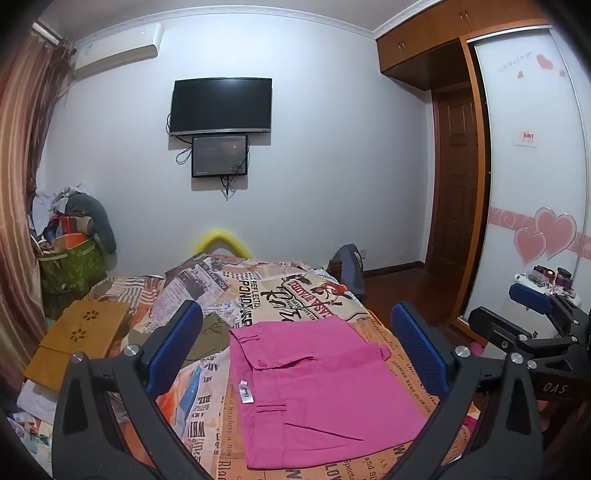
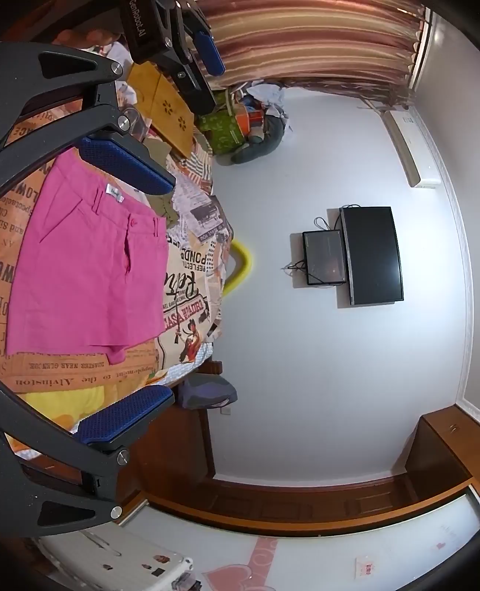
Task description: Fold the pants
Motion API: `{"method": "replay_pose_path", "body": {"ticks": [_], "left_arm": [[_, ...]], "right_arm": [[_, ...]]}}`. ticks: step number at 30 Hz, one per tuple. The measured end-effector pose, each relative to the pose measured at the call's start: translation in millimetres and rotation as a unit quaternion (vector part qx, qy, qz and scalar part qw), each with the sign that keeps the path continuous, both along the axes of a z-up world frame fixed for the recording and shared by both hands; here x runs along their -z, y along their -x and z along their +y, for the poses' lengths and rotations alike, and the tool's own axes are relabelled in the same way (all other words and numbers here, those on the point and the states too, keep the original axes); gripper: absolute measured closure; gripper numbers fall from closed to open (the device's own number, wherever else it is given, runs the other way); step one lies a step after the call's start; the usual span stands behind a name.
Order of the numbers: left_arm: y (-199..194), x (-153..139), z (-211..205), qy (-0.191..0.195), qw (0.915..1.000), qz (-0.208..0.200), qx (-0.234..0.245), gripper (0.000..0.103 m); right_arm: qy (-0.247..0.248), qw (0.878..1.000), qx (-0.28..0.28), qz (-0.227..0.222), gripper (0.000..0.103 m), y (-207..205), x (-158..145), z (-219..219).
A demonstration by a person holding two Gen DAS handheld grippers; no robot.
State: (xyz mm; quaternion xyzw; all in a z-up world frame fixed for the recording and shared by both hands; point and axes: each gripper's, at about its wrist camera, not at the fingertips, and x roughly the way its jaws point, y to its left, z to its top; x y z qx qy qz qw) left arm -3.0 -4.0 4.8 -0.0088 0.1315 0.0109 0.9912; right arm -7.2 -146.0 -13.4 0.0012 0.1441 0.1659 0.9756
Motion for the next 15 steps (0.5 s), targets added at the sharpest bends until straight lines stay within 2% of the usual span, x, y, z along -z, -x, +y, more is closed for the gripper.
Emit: {"method": "replay_pose_path", "body": {"ticks": [15], "left_arm": [[-4.4,4.7,-1.5,-0.002,1.0000,0.002,0.000,0.000]], "right_arm": [[-0.002,1.000,0.000,0.004,0.000,-2.5,4.3,-2.0]]}}
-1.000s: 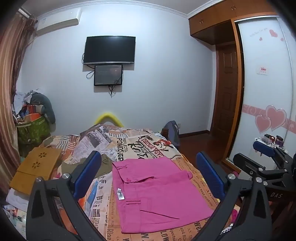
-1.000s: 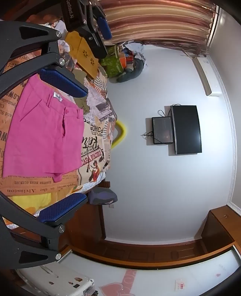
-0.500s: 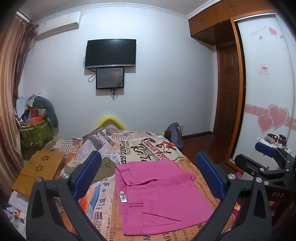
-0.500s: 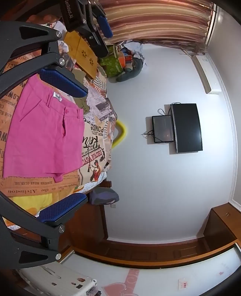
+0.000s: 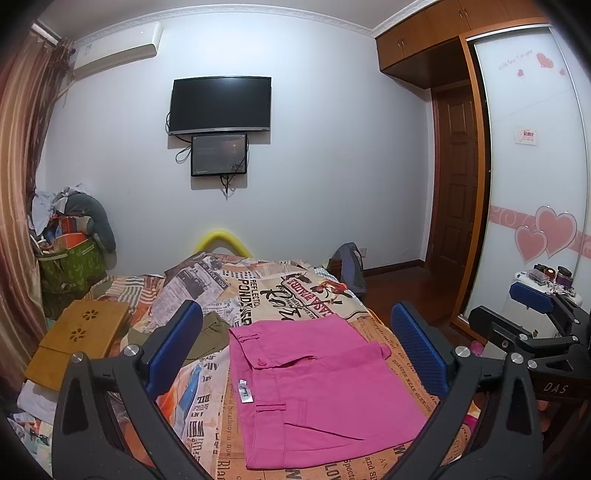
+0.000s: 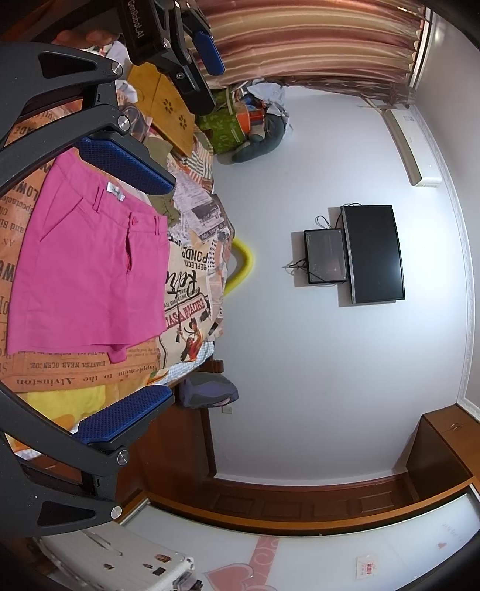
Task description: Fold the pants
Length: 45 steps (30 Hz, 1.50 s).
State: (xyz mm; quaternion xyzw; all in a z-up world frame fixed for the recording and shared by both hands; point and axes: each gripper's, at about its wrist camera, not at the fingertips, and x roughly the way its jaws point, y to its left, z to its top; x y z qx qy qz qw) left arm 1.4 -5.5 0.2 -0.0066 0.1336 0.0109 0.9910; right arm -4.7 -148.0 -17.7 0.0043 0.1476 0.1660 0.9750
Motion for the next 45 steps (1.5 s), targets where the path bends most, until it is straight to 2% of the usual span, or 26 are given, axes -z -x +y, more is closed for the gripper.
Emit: {"method": "replay_pose_path", "body": {"ticks": [45], "left_arm": [[6.0,-0.9,-5.2,-0.013,0.9999,-0.010,0.001,0.000]], "right_arm": [[0.001,1.000,0.000,0.001,0.000,0.1,-3.3,-1.2]]}}
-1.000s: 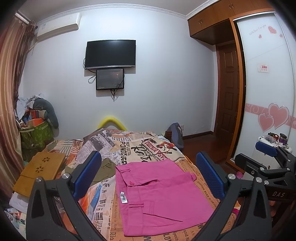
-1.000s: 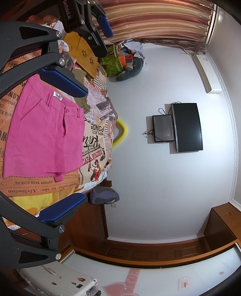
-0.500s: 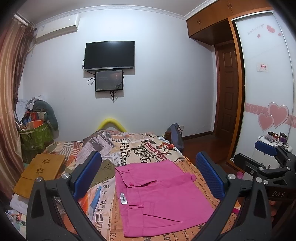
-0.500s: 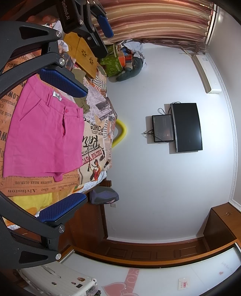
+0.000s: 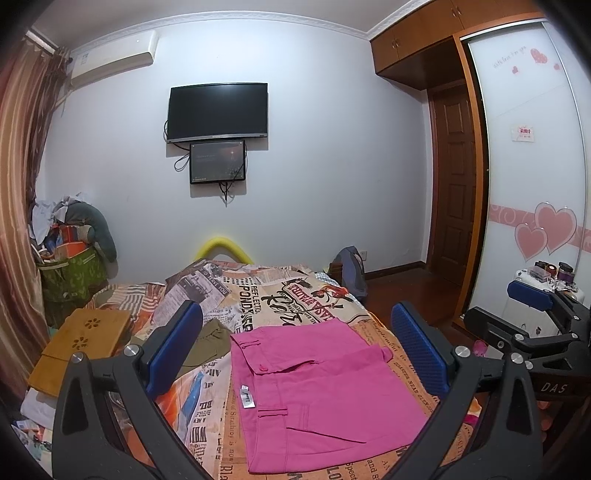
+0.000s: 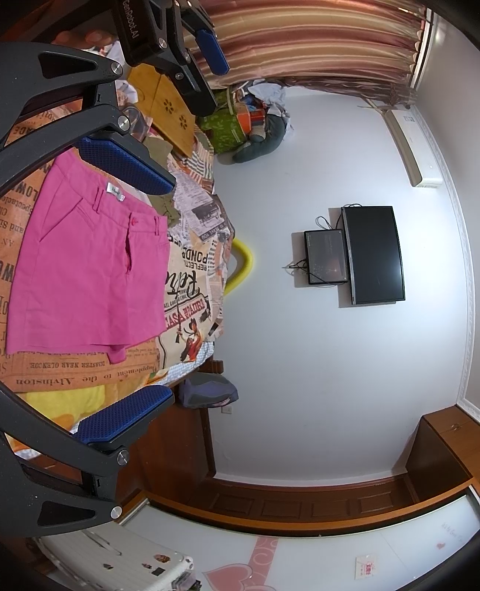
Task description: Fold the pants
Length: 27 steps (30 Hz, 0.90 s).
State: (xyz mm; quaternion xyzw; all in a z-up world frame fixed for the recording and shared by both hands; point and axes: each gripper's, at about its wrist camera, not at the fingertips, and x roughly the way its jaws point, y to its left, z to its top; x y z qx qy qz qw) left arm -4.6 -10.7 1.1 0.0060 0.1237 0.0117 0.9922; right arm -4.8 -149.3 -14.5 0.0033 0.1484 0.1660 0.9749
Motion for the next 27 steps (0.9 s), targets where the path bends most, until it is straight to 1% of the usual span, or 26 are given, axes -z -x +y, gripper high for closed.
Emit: {"method": "replay_pose_path", "body": {"ticks": [9,13,16,19,21,22,23,27], "left_arm": [[-1.9,0.1,0.1,0.001,1.0000,0.002,0.000,0.000],[-12.6,5.2,4.1,0.004,0.9999,0.015,-0.001,0.000],[-30.5,14.0,13.1,0.015,0.9991,0.040,-0.002,0.000],[-53.3,28.1,22.2,0.025,0.9970,0.073,-0.003,0.000],[-68.2,40.4,27.3,0.030,0.9950,0.095,0.005,0.000],[-79.1,48.6,31.5,0.033,0.9931,0.112,0.012,0.000],[-87.5,56.4,34.5,0.035,0.9914,0.125,0.013,0.000],[-122.4,89.4,46.9,0.037,0.9834,0.177,0.008,0.000]], "right_arm": [[0.002,1.000,0.000,0.002,0.000,-0.4,2.4,3.0],[0.010,1.000,0.007,0.010,0.000,-8.3,9.6,4.4],[0.014,0.999,0.014,0.027,0.000,-20.6,19.1,2.1],[0.024,0.998,0.029,0.053,0.000,-37.9,36.2,-3.5],[0.035,0.996,0.040,0.073,0.000,-52.3,50.1,-8.1],[0.039,0.995,0.043,0.081,0.000,-57.0,54.5,-10.1],[0.046,0.993,0.048,0.097,0.000,-67.8,65.3,-12.9],[0.058,0.987,0.053,0.138,0.000,-89.3,85.6,-18.7]]}}
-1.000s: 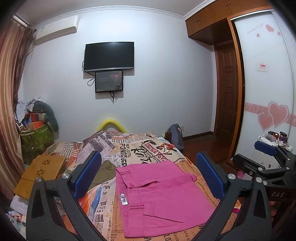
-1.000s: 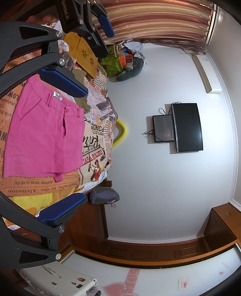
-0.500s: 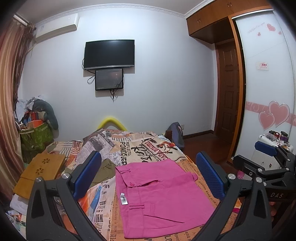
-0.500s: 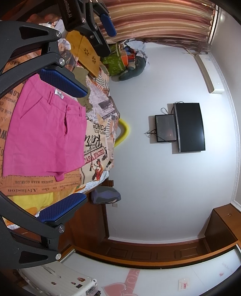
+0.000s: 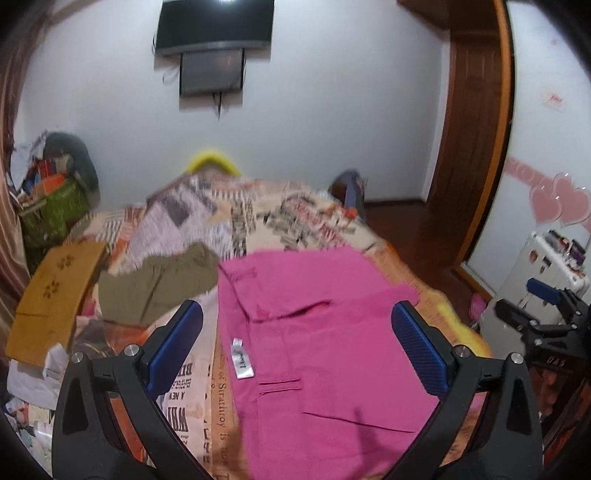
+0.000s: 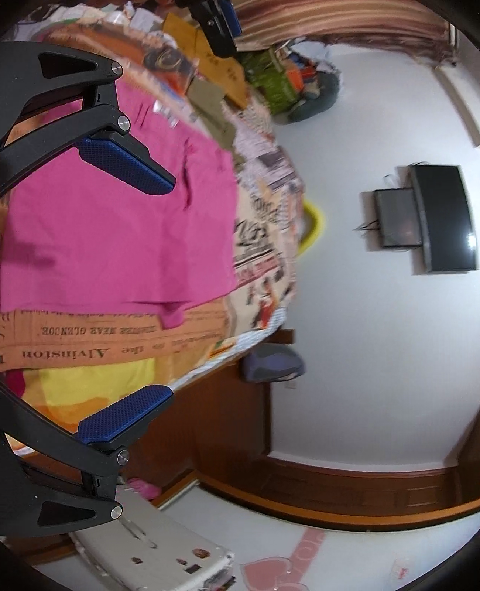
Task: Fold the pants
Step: 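Lower both grippers onto the pink pants waistband and close them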
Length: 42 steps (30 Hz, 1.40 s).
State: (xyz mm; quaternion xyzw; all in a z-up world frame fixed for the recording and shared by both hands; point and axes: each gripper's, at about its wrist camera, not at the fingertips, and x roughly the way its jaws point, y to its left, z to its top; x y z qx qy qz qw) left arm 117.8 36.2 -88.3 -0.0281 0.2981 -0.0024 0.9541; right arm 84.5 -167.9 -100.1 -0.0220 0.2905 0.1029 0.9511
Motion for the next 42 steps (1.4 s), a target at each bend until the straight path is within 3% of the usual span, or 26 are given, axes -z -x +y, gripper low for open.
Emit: {"method": "replay_pose_path", "body": {"ticks": [5,11,16,21,25,29,32,34,36,38,39,40,42], "left_arm": [[-40.6,39.4,19.5,0.009,0.9975,0.069,-0.009,0.000],[-82.0,81.0,41.3,0.018,0.9903,0.137,-0.012,0.019],[-102.8,107.6,53.0,0.021,0.9835,0.180,-0.007,0.033],[-119.4,120.5,51.1,0.025,0.9786,0.204,0.018,0.042],[-130.4,130.2,42.9,0.016,0.9749,0.219,0.040,0.051],[-135.4,142.7,40.4,0.011,0.9706,0.235,0.050,0.052],[-137.3,147.6,47.6,0.036,0.9682,0.242,0.049,0.052],[-138.5,148.9,53.8,0.060,0.9662,0.246,0.050,0.053],[-139.2,149.9,57.0,0.075,0.9648,0.247,0.050,0.054],[-139.9,150.4,60.0,0.083,0.9637,0.249,0.047,0.062],[-140.4,150.2,60.3,0.086,0.9631,0.250,0.048,0.072],[-140.7,150.3,60.2,0.092,0.9619,0.252,0.052,0.083],[-141.7,149.8,59.7,0.095,0.9610,0.255,0.050,0.087]], "right_arm": [[0.015,0.999,-0.003,0.045,0.000,-25.7,24.7,-3.6],[0.024,0.996,-0.010,0.084,0.003,-59.3,52.0,-0.6],[0.007,0.992,-0.031,0.119,0.018,-82.0,69.9,2.5],[-0.001,0.989,-0.041,0.140,0.026,-100.6,79.6,0.1],[-0.003,0.986,-0.054,0.155,0.042,-110.2,86.1,0.8],[-0.006,0.983,-0.072,0.170,0.048,-117.2,91.7,4.2],[-0.003,0.978,-0.090,0.187,0.056,-121.9,100.4,9.5],[-0.011,0.973,-0.102,0.208,0.068,-126.4,107.3,12.7],[-0.020,0.968,-0.110,0.226,0.070,-130.1,117.1,15.4],[-0.017,0.969,-0.110,0.221,0.077,-128.2,118.5,17.1],[-0.017,0.969,-0.112,0.220,0.090,-127.9,118.1,18.1],[-0.021,0.967,-0.116,0.225,0.092,-128.3,118.7,18.8],[-0.026,0.967,-0.118,0.225,0.093,-128.1,118.9,17.3]]}}
